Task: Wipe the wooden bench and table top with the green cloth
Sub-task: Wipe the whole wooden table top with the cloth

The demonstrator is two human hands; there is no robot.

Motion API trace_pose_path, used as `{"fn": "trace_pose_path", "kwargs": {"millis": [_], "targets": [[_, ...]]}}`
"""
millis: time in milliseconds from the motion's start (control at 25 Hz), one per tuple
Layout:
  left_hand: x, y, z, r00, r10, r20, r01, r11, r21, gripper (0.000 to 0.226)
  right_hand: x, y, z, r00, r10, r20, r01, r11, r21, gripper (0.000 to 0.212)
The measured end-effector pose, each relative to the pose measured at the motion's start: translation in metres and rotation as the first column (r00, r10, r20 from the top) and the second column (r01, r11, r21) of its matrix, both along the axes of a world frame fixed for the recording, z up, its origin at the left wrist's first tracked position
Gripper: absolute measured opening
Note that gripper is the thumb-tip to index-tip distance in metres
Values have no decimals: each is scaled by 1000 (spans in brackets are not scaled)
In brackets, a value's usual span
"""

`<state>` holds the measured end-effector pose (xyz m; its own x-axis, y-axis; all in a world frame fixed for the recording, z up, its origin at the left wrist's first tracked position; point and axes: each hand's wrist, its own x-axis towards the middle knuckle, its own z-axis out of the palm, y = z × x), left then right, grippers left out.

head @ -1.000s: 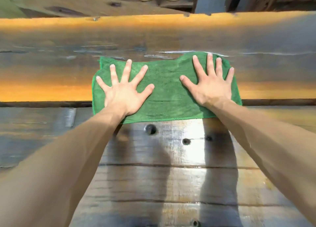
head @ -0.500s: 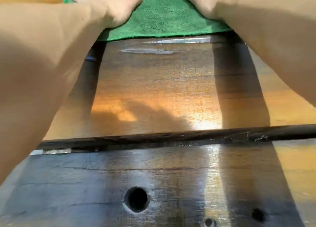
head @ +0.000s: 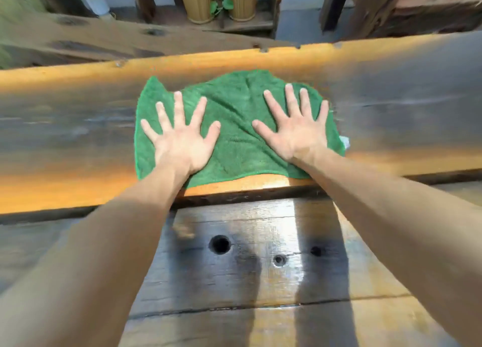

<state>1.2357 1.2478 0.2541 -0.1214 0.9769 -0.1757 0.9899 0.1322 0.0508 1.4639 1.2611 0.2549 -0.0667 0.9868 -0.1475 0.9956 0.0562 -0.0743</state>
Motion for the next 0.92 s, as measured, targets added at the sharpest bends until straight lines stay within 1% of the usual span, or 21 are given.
{"fn": "trace_pose_path", "kwargs": {"millis": [80, 160, 240, 400, 480, 600, 720, 920], "targets": [[1, -58, 0, 1000, -2, -18, 2, 1000, -20, 66, -2, -54, 3, 1000, 12, 6, -11, 1000, -25, 75], [2, -122, -3, 999, -24, -35, 24, 1000, 1, 67, 0, -115, 6, 1000, 10, -18, -11, 999, -40, 75], [2, -195, -4, 999, -33, -19, 34, 999, 34, 70, 5, -181, 7, 1000, 16, -16, -16, 999, -36, 76], [4, -331, 0, 1000, -31, 5, 31, 999, -30, 71, 11, -323, 6, 999, 11, -37, -14, 997, -79, 79], [8, -391, 2, 1000, -18, 20, 19, 999, -27, 71, 13, -382, 7, 998, -5, -55, 0, 996, -90, 79], [11, -482, 4, 1000, -10, -4, 10, 1000, -11, 69, 20, -456, 10, 1000, -2, -28, 0, 998, -67, 80], [12, -554, 4, 1000, -16, 7, 16, 999, -32, 70, 25, -522, 14, 1000, 10, -28, -13, 993, -115, 80], [15, -647, 8, 999, -38, 20, 39, 998, -49, 70, 26, -642, 11, 998, -26, -48, 22, 996, -90, 79]]}}
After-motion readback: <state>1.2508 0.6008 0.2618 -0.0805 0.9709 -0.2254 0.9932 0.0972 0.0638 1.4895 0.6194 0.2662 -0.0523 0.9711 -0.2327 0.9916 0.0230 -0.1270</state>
